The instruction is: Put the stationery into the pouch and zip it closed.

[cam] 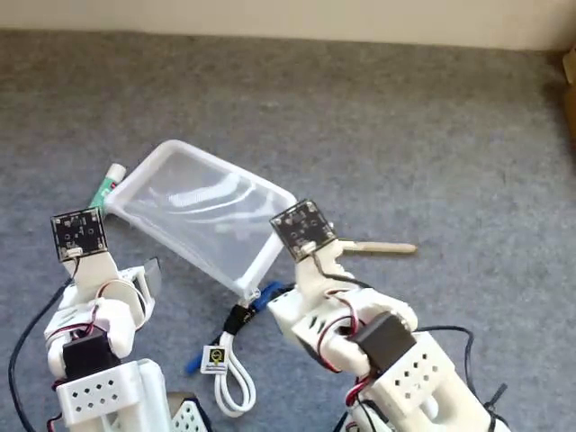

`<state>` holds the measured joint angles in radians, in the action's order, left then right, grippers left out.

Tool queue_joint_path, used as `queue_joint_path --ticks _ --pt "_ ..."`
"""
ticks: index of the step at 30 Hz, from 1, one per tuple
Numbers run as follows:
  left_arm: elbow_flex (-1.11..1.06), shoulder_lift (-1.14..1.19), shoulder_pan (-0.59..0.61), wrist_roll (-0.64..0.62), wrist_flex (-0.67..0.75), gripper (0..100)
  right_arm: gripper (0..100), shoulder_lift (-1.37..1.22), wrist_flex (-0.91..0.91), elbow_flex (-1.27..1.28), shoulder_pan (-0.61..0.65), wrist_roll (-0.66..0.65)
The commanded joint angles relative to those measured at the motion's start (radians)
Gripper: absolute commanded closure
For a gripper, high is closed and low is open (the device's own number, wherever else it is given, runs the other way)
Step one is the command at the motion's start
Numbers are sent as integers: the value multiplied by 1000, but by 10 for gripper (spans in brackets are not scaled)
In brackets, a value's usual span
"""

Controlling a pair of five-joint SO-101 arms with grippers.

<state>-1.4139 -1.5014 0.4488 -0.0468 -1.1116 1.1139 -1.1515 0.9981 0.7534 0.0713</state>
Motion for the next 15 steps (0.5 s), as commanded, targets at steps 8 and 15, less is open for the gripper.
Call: queue_joint_path --ticks 8,15 --pt "5 -13 10 3 20 726 988 -30 101 -71 171 249" --pt "5 -13 10 3 20 726 988 -239 99 -209 217 302"
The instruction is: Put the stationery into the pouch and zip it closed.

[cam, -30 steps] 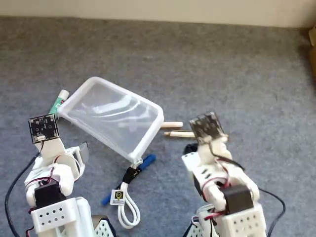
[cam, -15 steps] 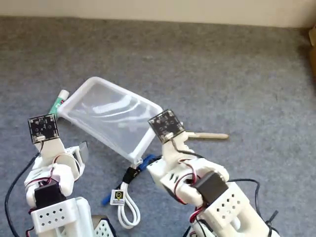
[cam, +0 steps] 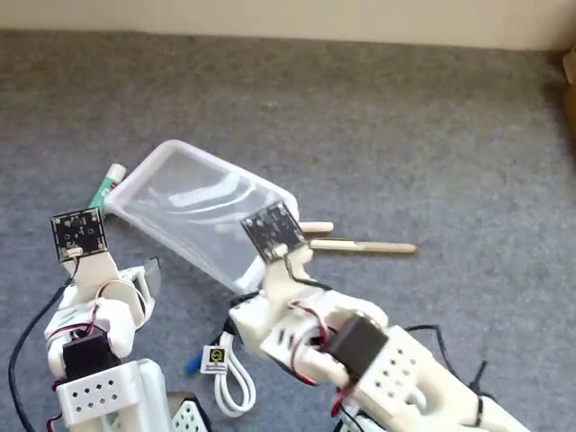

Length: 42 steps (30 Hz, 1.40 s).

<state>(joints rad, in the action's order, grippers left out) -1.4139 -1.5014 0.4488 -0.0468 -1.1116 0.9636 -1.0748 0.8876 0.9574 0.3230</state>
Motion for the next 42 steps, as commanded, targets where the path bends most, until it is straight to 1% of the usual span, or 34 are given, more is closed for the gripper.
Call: queue_joint_path --ticks 1,3,5,8,13,22,34,42 --pt "5 -13 10 3 20 726 988 -124 22 -111 15 100" --pt "5 -13 10 3 20 726 970 -188 16 -127 21 204" --pt "5 -13 10 3 20 726 917 -240 16 -127 22 270" --pt "5 -13 10 3 20 726 847 -308 16 -127 33 319" --pt "5 -13 8 3 20 726 833 -371 25 -128 111 370" --pt "5 -13 7 3 18 726 832 -476 194 -127 127 379" --pt "-7 -13 5 5 20 726 832 -680 223 -133 122 379" --pt "-8 -13 7 5 20 726 835 -713 252 -130 42 379"
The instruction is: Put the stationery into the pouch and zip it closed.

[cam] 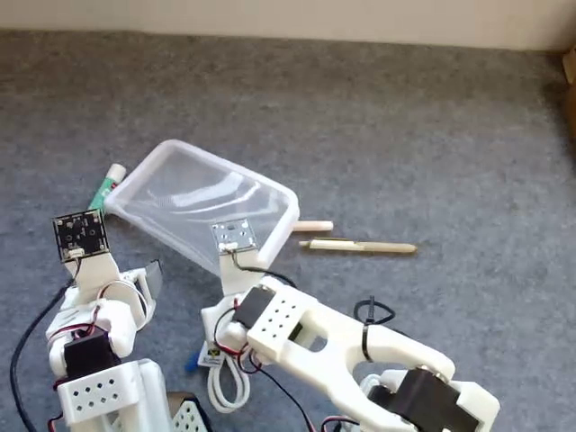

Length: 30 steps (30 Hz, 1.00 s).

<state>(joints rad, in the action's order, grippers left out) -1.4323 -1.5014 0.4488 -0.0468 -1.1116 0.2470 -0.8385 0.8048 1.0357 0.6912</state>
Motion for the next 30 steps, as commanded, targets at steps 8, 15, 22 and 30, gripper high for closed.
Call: queue_joint_path --ticks 8,15,22,30 --pt "10 -13 5 5 18 726 836 5 -13 -42 -30 -8" --pt "8 -13 5 6 17 726 836 5 -174 -50 -54 -167" --pt "8 -13 5 6 17 726 836 13 -302 -51 -87 -255" --pt "8 -13 5 6 15 726 836 251 -314 -44 -85 -195"
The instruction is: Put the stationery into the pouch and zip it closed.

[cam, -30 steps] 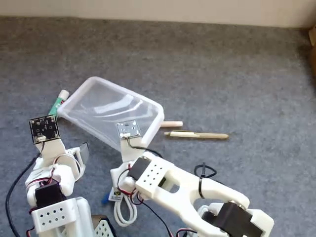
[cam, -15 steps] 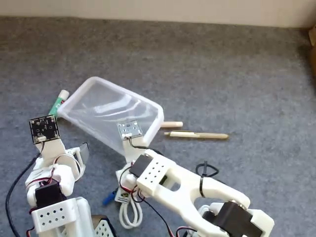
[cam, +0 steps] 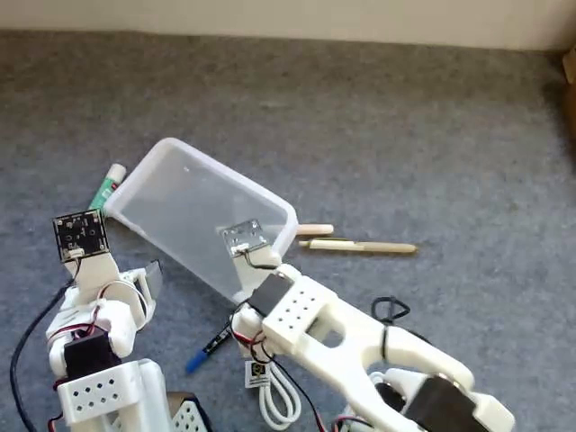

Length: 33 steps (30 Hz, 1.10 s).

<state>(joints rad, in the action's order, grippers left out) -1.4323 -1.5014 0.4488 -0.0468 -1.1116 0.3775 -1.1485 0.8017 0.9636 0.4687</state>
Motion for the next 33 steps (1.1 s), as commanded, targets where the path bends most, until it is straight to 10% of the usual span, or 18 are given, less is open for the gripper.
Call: queue_joint_path --ticks 1,33 --pt "8 -13 5 6 15 726 836 143 -2 -39 -13 35" --pt "8 -13 4 8 15 726 900 -182 170 -41 -19 167"
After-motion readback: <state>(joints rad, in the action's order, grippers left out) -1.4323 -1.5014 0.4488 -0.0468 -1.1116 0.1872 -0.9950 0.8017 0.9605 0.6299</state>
